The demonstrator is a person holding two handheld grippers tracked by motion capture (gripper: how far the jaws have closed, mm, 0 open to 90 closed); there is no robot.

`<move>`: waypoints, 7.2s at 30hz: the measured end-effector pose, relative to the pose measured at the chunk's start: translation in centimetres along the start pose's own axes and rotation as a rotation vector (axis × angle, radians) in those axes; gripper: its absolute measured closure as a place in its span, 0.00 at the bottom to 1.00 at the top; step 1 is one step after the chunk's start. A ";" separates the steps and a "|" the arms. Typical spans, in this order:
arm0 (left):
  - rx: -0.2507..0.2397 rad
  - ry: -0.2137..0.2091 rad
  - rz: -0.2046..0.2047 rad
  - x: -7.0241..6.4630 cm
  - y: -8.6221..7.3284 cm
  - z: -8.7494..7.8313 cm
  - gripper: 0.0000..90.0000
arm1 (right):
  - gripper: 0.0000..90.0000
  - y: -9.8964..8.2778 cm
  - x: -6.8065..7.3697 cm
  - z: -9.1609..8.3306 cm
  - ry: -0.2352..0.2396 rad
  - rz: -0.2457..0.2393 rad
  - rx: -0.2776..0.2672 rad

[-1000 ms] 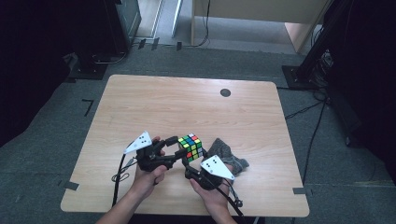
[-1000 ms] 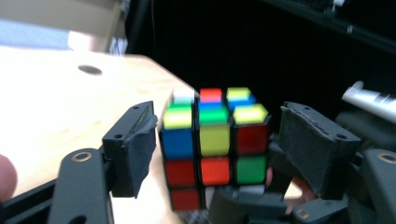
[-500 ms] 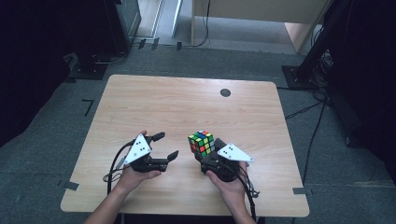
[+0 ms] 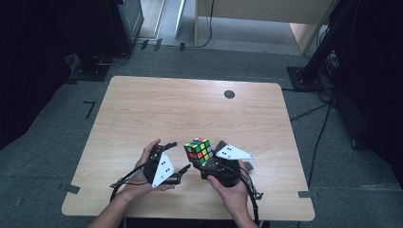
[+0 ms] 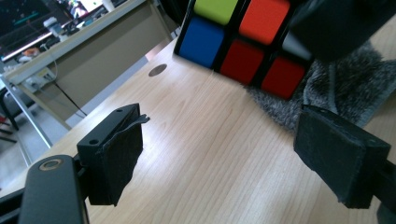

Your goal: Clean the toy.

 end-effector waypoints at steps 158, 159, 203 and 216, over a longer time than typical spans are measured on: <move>-0.122 -0.368 -0.497 1.1 1.8 -1.7 0.38 | 0.79 -0.7 -0.7 -1.3 0.115 0.091 -0.147; -0.120 -0.366 -0.496 1.1 1.8 -1.7 0.38 | 0.79 -0.6 -0.7 -1.5 0.106 0.082 -0.150; -0.096 -0.357 -0.460 0.2 1.5 -1.3 0.38 | 0.77 0.8 -0.9 -3.4 0.092 0.143 -0.286; -0.088 -0.335 -0.464 0.5 1.0 -1.2 0.38 | 0.76 0.4 -1.0 -2.9 0.130 0.184 -0.271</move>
Point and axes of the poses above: each handheld gripper's, and its own axes: z roughly forward along the jaws, y roughly out of its top, x roughly to its left, the point moved 8 cm from there along z, roughly forward along the jaws, and after that the axes turned 10 degrees about y, right-handed, at the moved point
